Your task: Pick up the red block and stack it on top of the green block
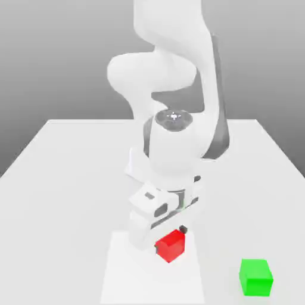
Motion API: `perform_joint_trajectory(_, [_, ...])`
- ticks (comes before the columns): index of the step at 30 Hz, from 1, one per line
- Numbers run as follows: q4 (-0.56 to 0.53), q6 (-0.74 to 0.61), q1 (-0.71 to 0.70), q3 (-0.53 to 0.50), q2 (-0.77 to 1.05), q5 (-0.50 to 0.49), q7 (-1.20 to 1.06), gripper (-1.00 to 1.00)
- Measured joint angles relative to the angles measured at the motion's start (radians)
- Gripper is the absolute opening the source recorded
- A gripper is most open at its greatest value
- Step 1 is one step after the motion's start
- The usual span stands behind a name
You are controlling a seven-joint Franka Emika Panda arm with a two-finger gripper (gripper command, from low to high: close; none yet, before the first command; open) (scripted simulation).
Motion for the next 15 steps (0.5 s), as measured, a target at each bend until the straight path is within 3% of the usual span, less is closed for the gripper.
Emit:
perform_joint_trajectory(6, [0.0,-0.001,-0.004,0.004,0.001,-0.001,0.001,-1.0])
perform_joint_trajectory(15, [-0.018,-0.142,0.025,-0.054,-0.169,-0.111,0.078,-1.0])
